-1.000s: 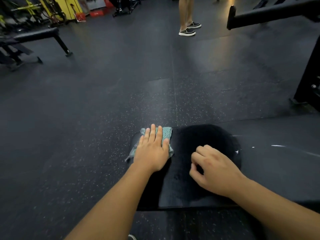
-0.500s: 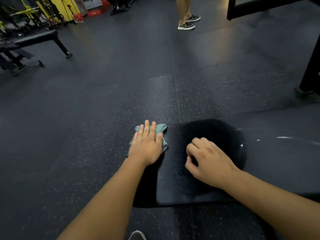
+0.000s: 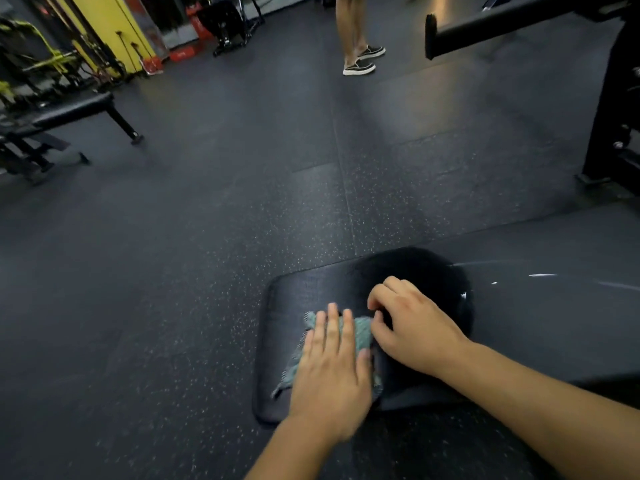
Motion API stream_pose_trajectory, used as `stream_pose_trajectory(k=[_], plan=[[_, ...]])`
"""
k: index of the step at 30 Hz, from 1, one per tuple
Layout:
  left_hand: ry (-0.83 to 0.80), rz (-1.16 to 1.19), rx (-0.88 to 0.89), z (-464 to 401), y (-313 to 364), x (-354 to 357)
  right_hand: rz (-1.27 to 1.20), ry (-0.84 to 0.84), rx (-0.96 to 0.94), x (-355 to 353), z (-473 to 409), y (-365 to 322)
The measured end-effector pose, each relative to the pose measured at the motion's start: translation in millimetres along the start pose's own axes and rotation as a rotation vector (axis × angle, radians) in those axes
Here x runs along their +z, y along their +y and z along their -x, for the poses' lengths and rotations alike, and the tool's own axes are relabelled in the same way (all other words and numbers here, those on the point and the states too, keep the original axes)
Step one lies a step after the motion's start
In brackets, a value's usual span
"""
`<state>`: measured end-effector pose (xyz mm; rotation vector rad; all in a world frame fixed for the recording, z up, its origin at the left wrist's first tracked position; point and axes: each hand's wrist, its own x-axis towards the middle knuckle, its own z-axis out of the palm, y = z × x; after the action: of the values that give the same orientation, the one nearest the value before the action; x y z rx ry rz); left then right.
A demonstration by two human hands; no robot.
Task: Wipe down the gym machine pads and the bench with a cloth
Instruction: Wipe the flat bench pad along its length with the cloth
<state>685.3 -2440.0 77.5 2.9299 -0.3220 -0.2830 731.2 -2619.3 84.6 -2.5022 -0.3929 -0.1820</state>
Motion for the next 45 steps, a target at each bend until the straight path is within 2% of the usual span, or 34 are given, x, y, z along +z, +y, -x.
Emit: stream_pose_trajectory(k=[4,6,9,11,13,16,18,22,28,31,34,39,45], plan=[[-0.063,-0.098,0.315,-52,68,7,-0.022,0.145,0.053,-12,9,11],[-0.081,-0.108,0.408,-67,88,5,0.005,0.181,0.104,-25,15,26],[-0.125,0.080,0.503,-74,81,-10,0.006,0.154,0.177,-45,27,40],[-0.069,0.106,0.537,-73,56,-26,0.027,0.131,0.113,-47,33,38],[0.070,0.126,0.457,-70,22,-36,0.087,0.062,0.017,-35,34,31],[0.229,0.185,0.200,-67,-23,-37,0.219,-0.128,0.017,-9,25,17],[0.196,0.167,0.125,-67,-35,-28,0.284,-0.235,0.048,2,17,14],[0.153,0.099,0.134,-70,-38,-7,0.351,-0.303,0.087,4,10,15],[0.164,0.061,0.129,-70,-40,-1,0.415,-0.154,0.374,-20,32,35],[0.157,0.046,0.121,-72,-40,-1,0.434,-0.212,0.486,-27,42,36],[0.158,0.032,0.122,-70,-39,0,0.399,-0.254,0.486,-28,38,37],[0.158,0.051,0.125,-70,-36,-2,0.371,-0.225,0.390,-28,-2,68],[0.169,0.053,0.128,-72,-35,-2,0.426,-0.205,0.370,-29,-47,88]])
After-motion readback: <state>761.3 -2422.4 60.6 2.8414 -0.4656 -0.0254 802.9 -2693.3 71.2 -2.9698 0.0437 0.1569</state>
